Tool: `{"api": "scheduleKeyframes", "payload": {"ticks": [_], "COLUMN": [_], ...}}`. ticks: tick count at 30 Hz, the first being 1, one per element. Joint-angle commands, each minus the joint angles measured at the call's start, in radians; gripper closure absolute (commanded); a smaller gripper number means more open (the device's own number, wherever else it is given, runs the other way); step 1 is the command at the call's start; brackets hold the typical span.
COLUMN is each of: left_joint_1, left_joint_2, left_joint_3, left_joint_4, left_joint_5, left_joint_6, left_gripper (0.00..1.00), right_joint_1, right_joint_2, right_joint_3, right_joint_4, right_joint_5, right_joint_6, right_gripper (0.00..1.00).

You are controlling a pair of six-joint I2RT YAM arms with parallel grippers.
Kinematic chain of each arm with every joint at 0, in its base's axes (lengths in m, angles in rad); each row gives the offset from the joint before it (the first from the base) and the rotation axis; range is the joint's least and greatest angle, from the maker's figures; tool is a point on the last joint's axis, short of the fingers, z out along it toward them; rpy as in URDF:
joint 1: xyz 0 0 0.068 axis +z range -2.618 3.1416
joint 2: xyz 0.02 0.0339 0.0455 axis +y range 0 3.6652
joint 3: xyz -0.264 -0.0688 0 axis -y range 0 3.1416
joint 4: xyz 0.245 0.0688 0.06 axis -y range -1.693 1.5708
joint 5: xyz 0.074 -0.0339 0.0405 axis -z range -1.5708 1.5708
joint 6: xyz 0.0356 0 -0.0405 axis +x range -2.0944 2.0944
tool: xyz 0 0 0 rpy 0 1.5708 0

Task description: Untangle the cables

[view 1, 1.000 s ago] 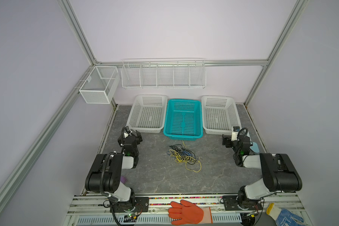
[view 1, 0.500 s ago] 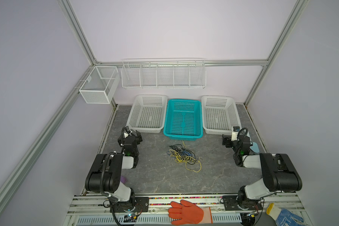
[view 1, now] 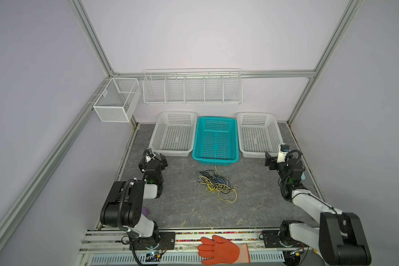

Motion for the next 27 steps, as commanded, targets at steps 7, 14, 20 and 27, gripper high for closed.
{"api": "scheduleKeyframes", "payload": {"ticks": [7,14,20,27], "left_joint_1": [0.000,0.000,-0.014,-0.095], "left_joint_2": [0.004,0.003,-0.030,-0.246], "left_joint_3": [0.002,0.002,-0.009,0.069], "left_joint_4": [0.023,0.022,0.022,-0.270], "left_joint_5": [0.007,0.007,-0.067,-0.100], "left_joint_6": [0.008,0.008,-0.003,0.063], "left_gripper": [0.02,0.02,0.02,0.02], "right_joint_1": [0.103,0.103,0.246,0.471], "right_joint_2": [-0.134,-0.148,-0.116,0.011], "right_joint_3": [0.249,0.346,0.441,0.487], "right_joint_4": [-0.400,-0.617,-0.837,-1.044], "right_joint_5": [-0.264,-0.314,-0.376,-0.256], "right_joint_6": [0.262,0.815,0.530,0.346], "right_gripper": [0.12,0.11,0.12,0.08]}}
